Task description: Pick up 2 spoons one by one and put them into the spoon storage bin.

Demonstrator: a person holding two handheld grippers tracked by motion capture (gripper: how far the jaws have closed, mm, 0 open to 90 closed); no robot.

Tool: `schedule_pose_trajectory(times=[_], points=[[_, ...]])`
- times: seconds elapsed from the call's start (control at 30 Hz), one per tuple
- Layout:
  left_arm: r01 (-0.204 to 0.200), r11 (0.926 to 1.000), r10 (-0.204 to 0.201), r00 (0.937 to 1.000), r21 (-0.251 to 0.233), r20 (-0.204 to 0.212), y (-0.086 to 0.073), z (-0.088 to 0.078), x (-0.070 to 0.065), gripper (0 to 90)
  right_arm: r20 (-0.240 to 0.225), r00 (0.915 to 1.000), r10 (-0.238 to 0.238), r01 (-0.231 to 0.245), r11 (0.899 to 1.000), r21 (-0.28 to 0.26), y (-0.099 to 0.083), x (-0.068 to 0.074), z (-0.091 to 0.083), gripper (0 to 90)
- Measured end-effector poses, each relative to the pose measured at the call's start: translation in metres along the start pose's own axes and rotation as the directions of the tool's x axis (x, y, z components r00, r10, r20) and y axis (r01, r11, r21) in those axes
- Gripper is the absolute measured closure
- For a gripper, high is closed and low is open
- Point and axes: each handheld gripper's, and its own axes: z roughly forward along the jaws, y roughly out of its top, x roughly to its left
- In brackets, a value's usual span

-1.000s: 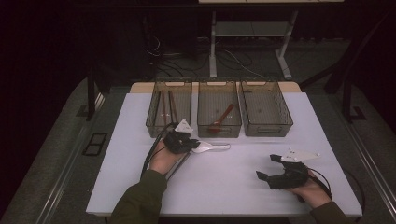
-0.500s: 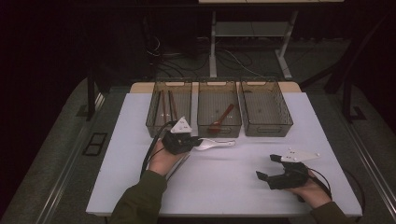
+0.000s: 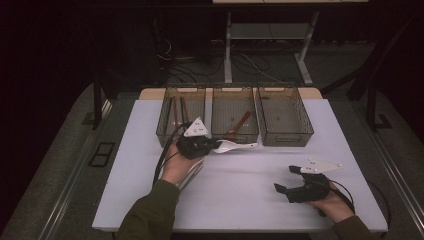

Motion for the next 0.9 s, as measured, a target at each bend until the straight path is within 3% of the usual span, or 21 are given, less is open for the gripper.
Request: schedule_pose_trajectory(times=[0.27, 0.6, 0.9], points=[[-0.005, 0.9999, 0.005, 1.0, 0.009, 0.001, 0.019, 0.009, 0.017, 83.2, 0.001, 1.0, 0.006, -0.006, 1.0, -0.003, 0.0, -0.002, -0.001, 12.2], [0.041, 0.9992, -0.04, 0.999, 0.002, -0.017, 0.037, 0.025, 0.038, 83.1, -0.002, 1.0, 0.004, -0.004, 1.0, -0.007, 0.0, -0.002, -0.001, 12.2], [0.09, 0.9936, -0.086, 0.9948, 0.069, -0.054, 0.037, 0.046, 0.053, 83.1, -0.006, 1.0, 0.006, -0.006, 1.0, -0.014, 0.0, -0.001, -0.002, 12.2]])
